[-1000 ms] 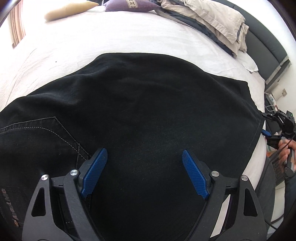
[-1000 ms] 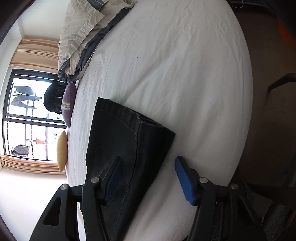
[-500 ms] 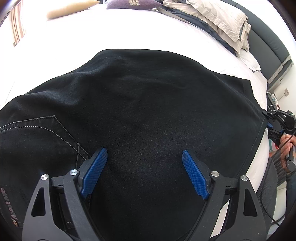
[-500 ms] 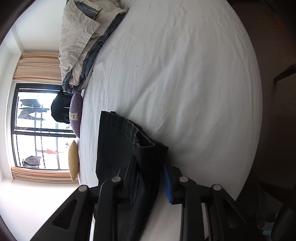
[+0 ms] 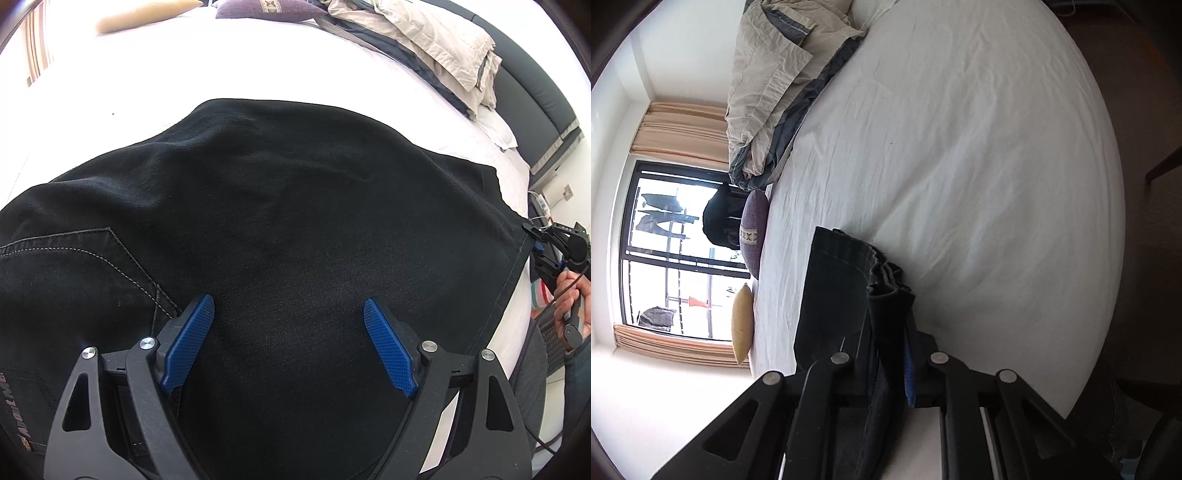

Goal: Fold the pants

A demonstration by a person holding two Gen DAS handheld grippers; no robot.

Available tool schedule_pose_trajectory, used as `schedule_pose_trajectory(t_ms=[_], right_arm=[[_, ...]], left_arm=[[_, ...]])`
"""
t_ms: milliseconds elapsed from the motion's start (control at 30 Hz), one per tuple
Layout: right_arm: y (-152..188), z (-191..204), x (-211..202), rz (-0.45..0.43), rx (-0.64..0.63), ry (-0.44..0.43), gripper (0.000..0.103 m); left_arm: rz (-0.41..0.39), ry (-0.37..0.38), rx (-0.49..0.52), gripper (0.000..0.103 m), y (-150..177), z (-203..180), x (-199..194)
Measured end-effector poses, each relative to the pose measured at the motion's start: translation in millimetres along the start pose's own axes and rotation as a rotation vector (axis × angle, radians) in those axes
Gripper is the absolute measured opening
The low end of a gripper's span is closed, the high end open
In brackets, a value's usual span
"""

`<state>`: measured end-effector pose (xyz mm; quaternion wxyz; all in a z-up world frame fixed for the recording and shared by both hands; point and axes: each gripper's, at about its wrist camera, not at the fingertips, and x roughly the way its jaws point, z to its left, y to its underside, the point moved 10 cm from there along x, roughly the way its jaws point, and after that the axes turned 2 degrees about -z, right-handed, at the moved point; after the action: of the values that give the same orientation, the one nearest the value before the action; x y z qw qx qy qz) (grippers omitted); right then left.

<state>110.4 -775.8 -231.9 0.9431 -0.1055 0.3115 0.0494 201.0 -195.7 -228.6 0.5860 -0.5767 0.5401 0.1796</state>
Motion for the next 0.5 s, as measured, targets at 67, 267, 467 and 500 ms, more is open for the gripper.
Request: schedule_pose_trajectory(t_ms=[67, 267, 467, 500], right_arm=[[2, 20, -3, -0.015, -0.07, 0.012, 0.013], [91, 135, 0, 0.05, -0.624, 0.04, 0.013], [263, 154, 40, 0.3, -1.176, 0.108, 0.012], [276, 150, 44, 0.313, -1.21, 0.118, 0.012]], left_arm=[[-0.003, 0.007, -0.009, 0.083, 0, 2, -1], [-0.02, 0.034, -0.058, 0.083, -2, 8, -5], [-0.079, 0.18, -0.245, 0.083, -7, 25, -27], [-0.083, 0.188, -0.262, 0.083, -8, 28, -31]])
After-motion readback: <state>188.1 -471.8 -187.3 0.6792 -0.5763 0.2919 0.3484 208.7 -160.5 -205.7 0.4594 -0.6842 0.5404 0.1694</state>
